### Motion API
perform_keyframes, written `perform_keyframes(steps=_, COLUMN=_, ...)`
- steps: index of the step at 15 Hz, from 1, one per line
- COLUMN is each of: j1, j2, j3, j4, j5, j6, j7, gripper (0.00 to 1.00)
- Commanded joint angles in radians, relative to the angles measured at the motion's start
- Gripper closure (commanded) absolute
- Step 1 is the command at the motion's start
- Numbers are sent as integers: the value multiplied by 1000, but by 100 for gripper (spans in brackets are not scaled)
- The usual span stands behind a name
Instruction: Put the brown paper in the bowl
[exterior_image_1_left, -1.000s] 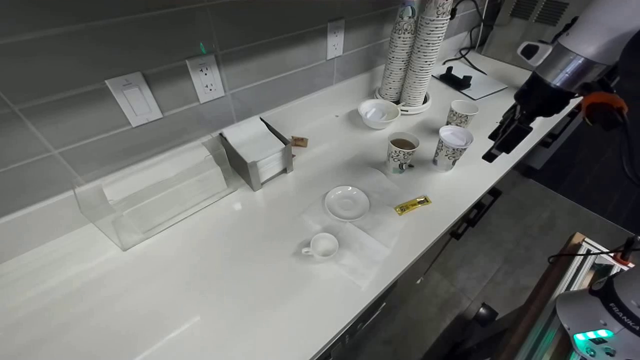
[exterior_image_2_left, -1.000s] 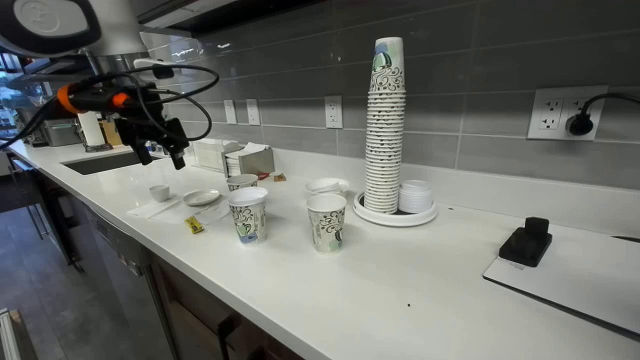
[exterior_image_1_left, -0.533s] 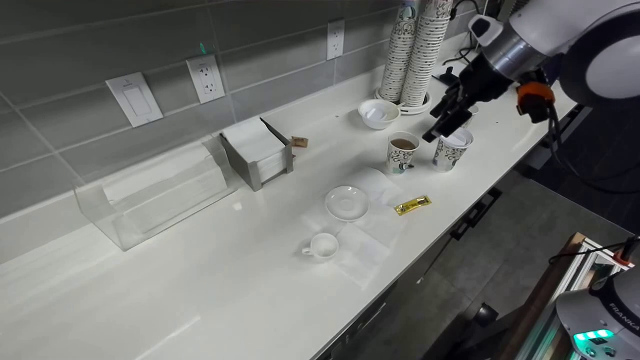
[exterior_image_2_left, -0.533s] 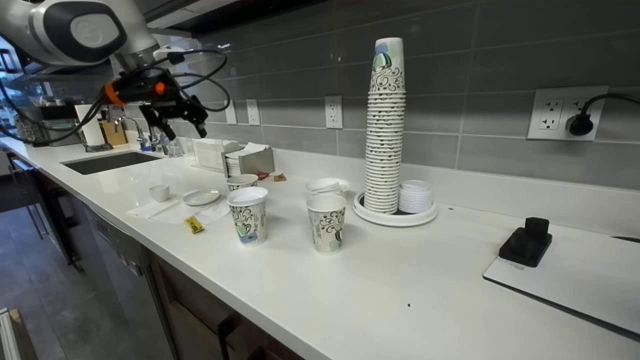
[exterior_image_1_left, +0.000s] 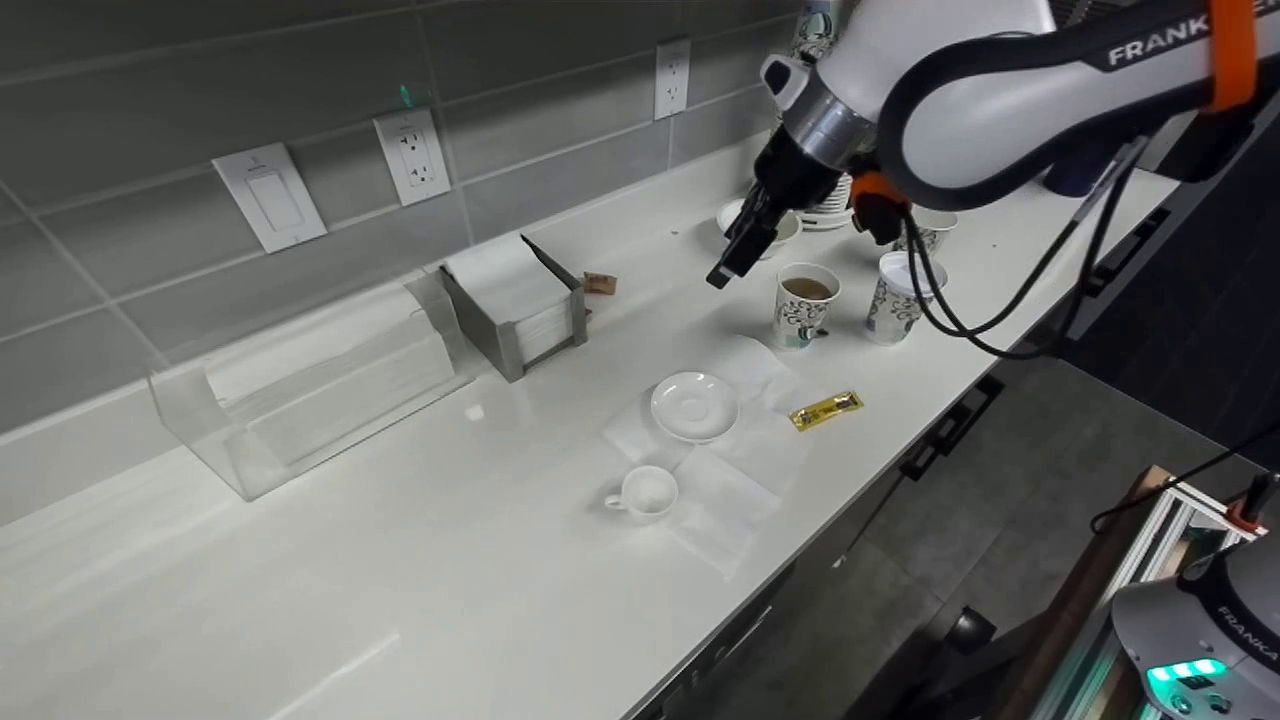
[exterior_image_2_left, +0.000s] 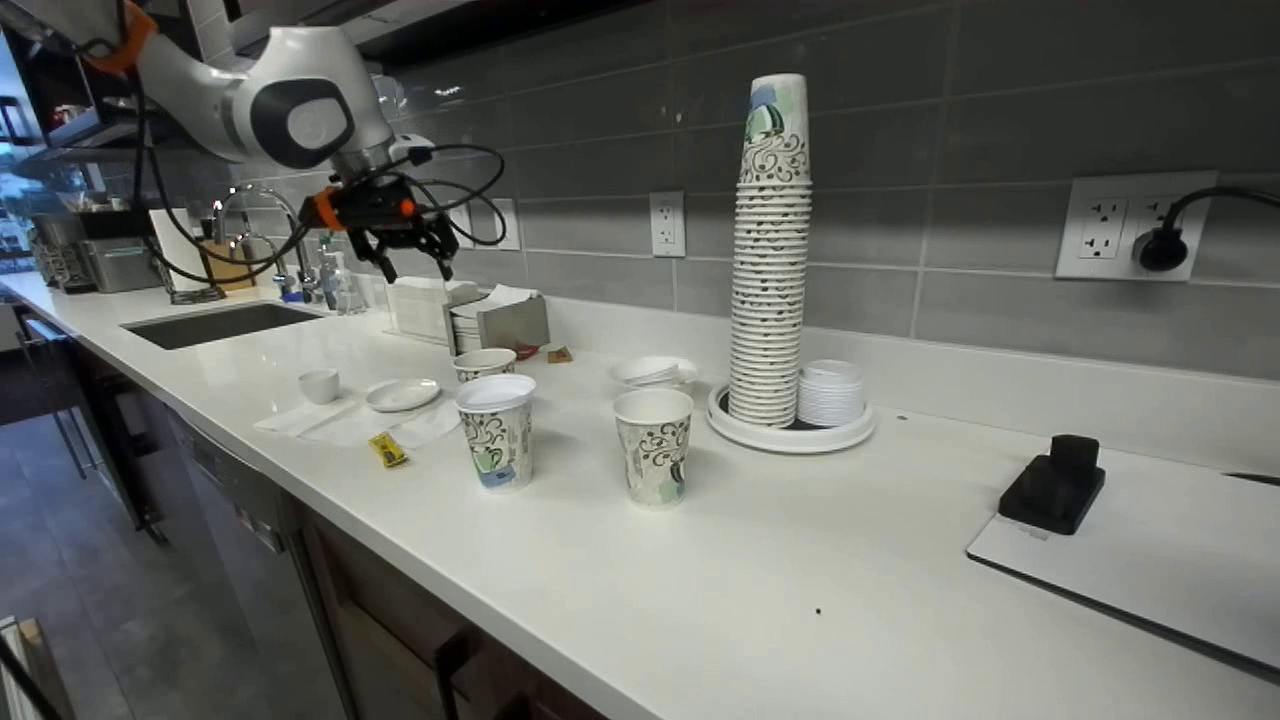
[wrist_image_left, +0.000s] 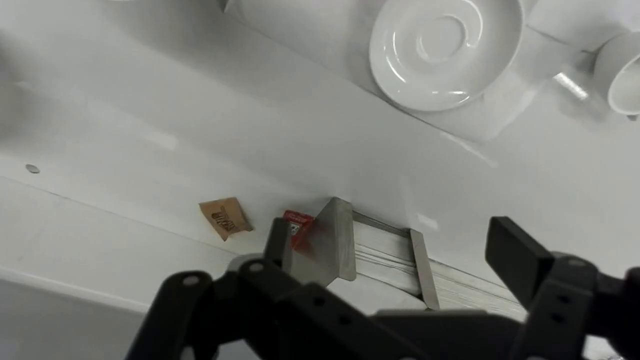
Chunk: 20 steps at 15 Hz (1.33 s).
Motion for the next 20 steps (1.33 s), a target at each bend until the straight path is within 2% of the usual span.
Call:
perform_keyframes(steps=1, j1=-50, j2=28, j3=51, j4=25, j5=-1, j6=-2, j7=-1, gripper=0)
perform_keyframes(steps=4, j1=-52, j2=46, j3=53, j4=47, j5=-1, j6=-8, j7=-4, gripper=0)
perform_keyframes(steps=6, j1=-64, j2=116, j3=75, j4=102, j5=47, j6=19, j7=-74, gripper=0)
perform_keyframes(steps=8, j1=-85, j2=195, j3=93, j4=166, j5=-5, j6=1, j7=-129, gripper=0)
perform_keyframes(steps=10, j1=-108, j2=270, j3=120, j4=252, j5=-3, j6=-5, j7=-184, gripper=0)
perform_keyframes(steps=12, j1=-135, j2=369, j3=138, j4=370, j5=-36, j6=-16, j7=-194, gripper=0)
perform_keyframes(steps=14, j1=-142, j2=446, j3=135, j4=471, j5=-100, j6=-13, j7=-171, gripper=0)
perform_keyframes(steps=15, j1=-126, j2=485, j3=103, j4=526, j5=-166, j6=-3, j7=-98, gripper=0)
perform_keyframes(steps=16, j1=-158, j2=391, j3=151, j4=391, j5=-114, j6=3, j7=-137, gripper=0)
perform_keyframes(steps=17, j1=-163, j2=417, j3=151, j4=421, j5=-129, j6=3, j7=-126, gripper=0)
perform_keyframes(steps=20, j1=-172, j2=418, j3=164, j4=414, j5=-126, j6=3, j7=-129, gripper=0)
